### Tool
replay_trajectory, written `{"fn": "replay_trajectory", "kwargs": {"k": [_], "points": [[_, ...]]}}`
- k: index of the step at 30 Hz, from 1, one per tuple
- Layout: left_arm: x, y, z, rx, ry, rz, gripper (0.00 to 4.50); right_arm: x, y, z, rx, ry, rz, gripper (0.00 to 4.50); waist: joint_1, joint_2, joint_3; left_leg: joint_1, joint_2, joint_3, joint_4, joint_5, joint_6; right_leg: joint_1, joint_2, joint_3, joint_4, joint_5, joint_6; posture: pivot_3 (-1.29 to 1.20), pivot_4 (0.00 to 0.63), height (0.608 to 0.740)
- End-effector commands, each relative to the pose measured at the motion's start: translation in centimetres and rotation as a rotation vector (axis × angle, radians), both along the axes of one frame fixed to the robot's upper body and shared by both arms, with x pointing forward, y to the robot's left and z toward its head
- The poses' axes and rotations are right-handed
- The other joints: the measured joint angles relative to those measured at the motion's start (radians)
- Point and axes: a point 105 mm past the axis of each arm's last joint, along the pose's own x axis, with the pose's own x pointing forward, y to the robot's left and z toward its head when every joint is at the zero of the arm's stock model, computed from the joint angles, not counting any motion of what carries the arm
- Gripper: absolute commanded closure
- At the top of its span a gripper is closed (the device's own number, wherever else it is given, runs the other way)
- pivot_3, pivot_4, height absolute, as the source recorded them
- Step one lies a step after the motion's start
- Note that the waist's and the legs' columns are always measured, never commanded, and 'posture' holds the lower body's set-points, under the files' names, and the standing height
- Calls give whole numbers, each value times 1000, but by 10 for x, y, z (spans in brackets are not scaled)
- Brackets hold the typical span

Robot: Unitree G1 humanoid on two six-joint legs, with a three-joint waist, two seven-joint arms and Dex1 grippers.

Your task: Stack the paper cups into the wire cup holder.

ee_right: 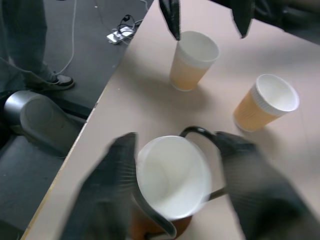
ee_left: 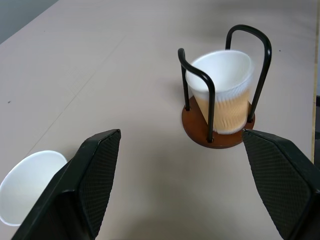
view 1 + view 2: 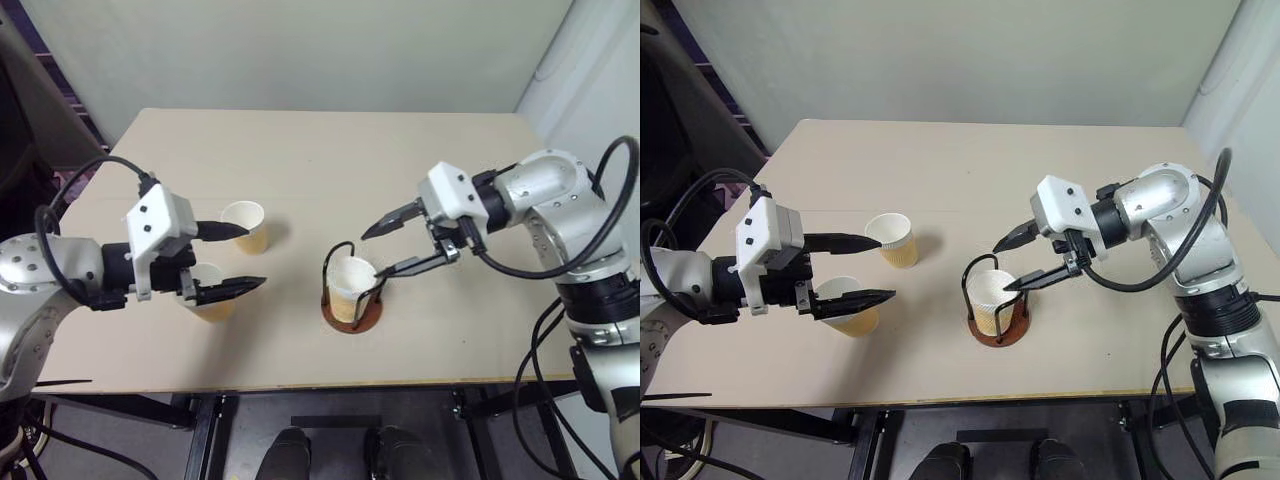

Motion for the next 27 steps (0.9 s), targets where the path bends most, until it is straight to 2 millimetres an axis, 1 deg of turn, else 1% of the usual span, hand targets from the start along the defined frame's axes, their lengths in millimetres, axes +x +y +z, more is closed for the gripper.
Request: {"fn": "replay_trajectory", "kwargs": {"k": [1, 2, 4, 5, 7, 8, 9, 11, 13, 15, 19, 24, 27], "points": [[-2, 11, 13, 47, -55, 47, 327, 1, -3, 14, 23, -51, -10, 194, 0, 0, 0, 0, 0, 0, 0, 0, 0, 0, 0, 0, 0, 0, 0, 0, 150, 740], [-2, 18, 14, 69, -57, 68, 327, 4, -6, 18, 41, -54, -26, 42, -1, 0, 0, 0, 0, 0, 0, 0, 0, 0, 0, 0, 0, 0, 0, 0, 150, 740], [-3, 39, 12, 159, -55, 142, 327, 7, -13, 32, 132, -13, -43, 42, -1, 0, 0, 0, 0, 0, 0, 0, 0, 0, 0, 0, 0, 0, 0, 0, 150, 740], [-3, 47, 12, 192, -53, 165, 327, 7, -15, 37, 164, 7, -40, 42, -2, 0, 0, 0, 0, 0, 0, 0, 0, 0, 0, 0, 0, 0, 0, 0, 150, 740], [-4, 76, 5, 354, -27, 247, 327, -1, -21, 49, 260, 90, 7, 42, -3, 0, 0, 0, 0, 0, 0, 0, 0, -1, 0, 0, 0, -1, -1, 0, 150, 740], [-7, 88, 4, 416, -4, 266, 327, -10, -24, 54, 312, 154, 61, 42, -4, 0, 0, 0, 0, 0, 0, 0, 0, -1, 1, 0, 0, -1, -2, 0, 150, 740], [-11, 95, 2, 458, 17, 268, 327, -18, -25, 57, 343, 201, 107, 42, -4, 0, 0, 0, 1, 0, -1, 0, 0, -1, 1, 0, 0, -2, -3, 0, 150, 740], [-17, 98, 0, 498, 54, 229, 327, -25, -21, 52, 345, 237, 138, 42, -4, -1, -1, -1, 1, 0, -1, 0, 0, -1, 2, 0, 0, -3, -4, 0, 150, 740], [-21, 95, -1, 504, 73, 187, 327, -24, -15, 41, 311, 232, 130, 42, -3, -2, -1, -1, 1, -1, -1, -1, -2, -1, 5, 0, 0, -4, -5, 0, 150, 740], [-24, 92, -4, 512, 99, 146, 327, -24, -10, 36, 307, 235, 122, 42, -2, -2, -1, -2, 1, -2, -1, -1, -2, -1, 5, 0, 0, -4, -5, 0, 150, 740], [-28, 86, -21, 541, 159, 72, 327, -21, -7, 27, 292, 232, 100, 42, -2, -2, -1, -2, 1, -3, -1, -1, -2, -2, 5, 0, 1, -4, -5, 0, 150, 740], [-16, 83, -43, 597, 182, 60, 327, -20, -7, 19, 255, 218, 77, 42, 1, -2, -2, -1, 2, -3, 0, -2, -2, -2, 4, 0, 1, -4, -5, 0, 150, 740], [-8, 80, -50, 606, 177, 59, 327, -17, -8, 19, 261, 217, 55, 42, 0, -3, -2, -2, 2, -3, 0, -2, -3, -3, 4, 0, 1, -3, -5, 0, 150, 740]]}}
